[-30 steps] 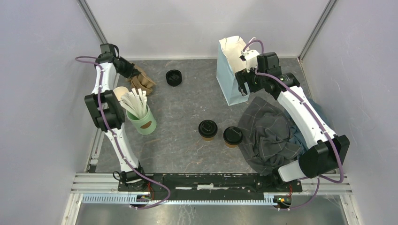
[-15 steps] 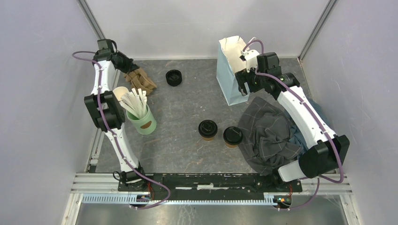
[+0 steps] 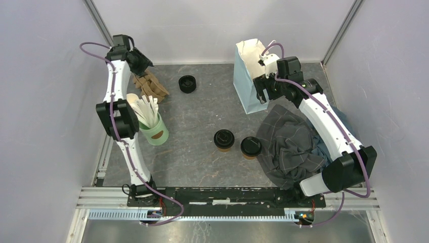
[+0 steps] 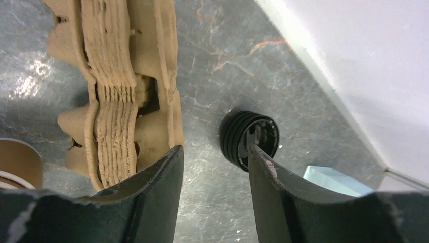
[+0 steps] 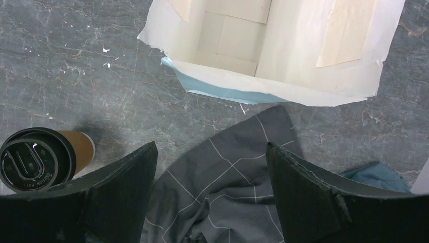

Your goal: Pack the takeout coffee

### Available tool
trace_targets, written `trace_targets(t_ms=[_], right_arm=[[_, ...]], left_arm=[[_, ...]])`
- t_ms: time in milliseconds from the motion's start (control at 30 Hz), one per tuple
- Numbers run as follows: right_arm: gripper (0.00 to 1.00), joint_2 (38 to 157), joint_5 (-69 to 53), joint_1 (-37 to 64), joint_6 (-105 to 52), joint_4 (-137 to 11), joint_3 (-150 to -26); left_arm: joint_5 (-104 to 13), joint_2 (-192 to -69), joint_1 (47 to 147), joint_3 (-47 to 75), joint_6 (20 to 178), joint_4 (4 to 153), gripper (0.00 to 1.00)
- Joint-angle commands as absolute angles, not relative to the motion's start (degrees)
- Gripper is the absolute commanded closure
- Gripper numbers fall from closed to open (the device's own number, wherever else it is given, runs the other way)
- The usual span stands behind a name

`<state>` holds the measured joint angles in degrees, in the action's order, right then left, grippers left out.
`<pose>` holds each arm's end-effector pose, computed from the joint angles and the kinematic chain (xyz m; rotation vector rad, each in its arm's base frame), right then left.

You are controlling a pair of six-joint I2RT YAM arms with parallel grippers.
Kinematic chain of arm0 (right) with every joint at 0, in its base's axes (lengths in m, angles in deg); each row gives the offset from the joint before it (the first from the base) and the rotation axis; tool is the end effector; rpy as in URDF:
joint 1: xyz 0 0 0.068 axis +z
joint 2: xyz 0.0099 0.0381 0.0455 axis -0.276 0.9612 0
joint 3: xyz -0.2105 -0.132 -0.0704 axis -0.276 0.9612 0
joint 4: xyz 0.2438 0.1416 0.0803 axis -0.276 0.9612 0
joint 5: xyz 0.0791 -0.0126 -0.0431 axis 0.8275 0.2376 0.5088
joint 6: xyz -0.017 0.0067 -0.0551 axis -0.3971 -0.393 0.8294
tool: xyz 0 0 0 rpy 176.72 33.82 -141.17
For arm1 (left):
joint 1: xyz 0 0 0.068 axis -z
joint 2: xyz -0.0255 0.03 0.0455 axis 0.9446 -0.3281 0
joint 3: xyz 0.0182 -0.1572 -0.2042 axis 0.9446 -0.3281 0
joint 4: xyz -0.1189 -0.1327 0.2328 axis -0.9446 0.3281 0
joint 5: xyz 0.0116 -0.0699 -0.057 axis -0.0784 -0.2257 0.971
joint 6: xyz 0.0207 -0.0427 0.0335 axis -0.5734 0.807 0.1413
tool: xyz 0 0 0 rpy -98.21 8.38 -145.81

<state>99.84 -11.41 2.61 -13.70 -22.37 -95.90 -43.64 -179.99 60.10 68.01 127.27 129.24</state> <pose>0.3373 0.1168 0.3464 -0.5224 2.2317 0.1989 0.5099 0.0894 0.2983 -0.9653 2.2295 -0.4471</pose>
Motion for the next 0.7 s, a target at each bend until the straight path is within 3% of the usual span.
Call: trace_targets(t_ms=[0,533,667], right_arm=[[0.15,97.64,-11.07,2.95,-14.09,-24.01,-96.87],[0.15,98.02,-11.51,2.92,-13.99,-24.14,-96.69],[0.15,98.34,-11.51,2.95,-13.99,-24.11,-96.94]], left_arm=[[-51.05,-182.39,62.80,69.63,122.74,133.20,0.43],[-62.25,-185.59,64.13,72.89,118.62,132.93,0.39],[-60.38,-187.74,64.13,75.14,118.51,132.54,0.43]])
